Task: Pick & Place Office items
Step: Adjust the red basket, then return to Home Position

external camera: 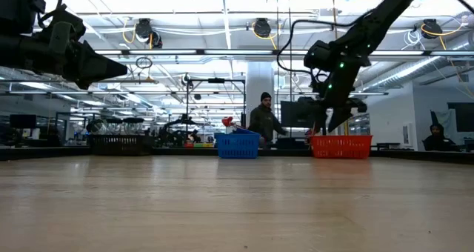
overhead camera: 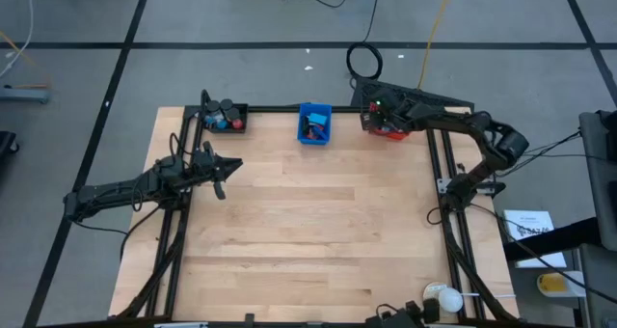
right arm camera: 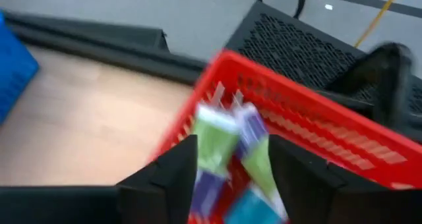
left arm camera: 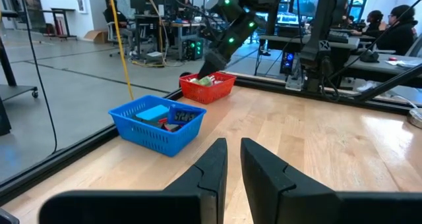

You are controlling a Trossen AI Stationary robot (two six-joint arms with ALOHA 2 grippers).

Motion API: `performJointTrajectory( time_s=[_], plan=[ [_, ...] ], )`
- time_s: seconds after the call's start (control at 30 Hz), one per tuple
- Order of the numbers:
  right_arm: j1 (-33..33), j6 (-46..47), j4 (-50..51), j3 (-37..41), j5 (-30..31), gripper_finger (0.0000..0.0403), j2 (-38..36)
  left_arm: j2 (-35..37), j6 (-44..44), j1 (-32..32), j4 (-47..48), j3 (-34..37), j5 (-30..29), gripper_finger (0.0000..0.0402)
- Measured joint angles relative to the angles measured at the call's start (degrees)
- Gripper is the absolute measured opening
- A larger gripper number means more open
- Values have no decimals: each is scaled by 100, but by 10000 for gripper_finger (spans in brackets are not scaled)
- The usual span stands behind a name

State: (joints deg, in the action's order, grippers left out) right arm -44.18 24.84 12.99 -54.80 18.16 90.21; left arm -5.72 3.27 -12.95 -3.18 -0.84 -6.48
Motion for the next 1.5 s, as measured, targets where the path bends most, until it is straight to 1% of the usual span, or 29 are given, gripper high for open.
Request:
performJointTrajectory(
  time_s=[0.1,0.2,0.3,0.37,0.43,0.6,0.77,0.83,1.03,1.23,1.4,1.5],
  plan=[
    [78,3,472,0,5,150,-282,0,0,0,0,0,0,49],
    [214,42,833,0,6,108,-532,0,0,0,-2,0,2,49],
    [349,-106,828,6,0,58,-518,0,0,0,-2,0,4,49],
    [401,-246,564,51,0,25,-429,-1,0,0,-2,0,6,49],
    [419,-332,294,97,-17,7,-286,0,0,0,-2,0,8,49],
    [341,-551,114,144,135,16,-70,-2,0,0,-2,0,15,49],
    [299,-1014,99,146,-412,2,65,0,1,0,-2,-1,22,49],
    [299,-1146,96,146,-510,2,68,-2,1,0,-2,-2,30,49],
    [292,-1470,145,146,-1103,1,68,0,1,0,-3,-2,46,49],
    [302,-1697,222,146,-1376,1,32,0,0,0,-4,-2,46,49],
    [304,-1761,233,146,-1387,1,-100,-1,0,0,-2,-2,46,49],
    [304,-1890,256,146,-1386,1,-305,-2,1,0,-2,-2,46,49]
  ],
)
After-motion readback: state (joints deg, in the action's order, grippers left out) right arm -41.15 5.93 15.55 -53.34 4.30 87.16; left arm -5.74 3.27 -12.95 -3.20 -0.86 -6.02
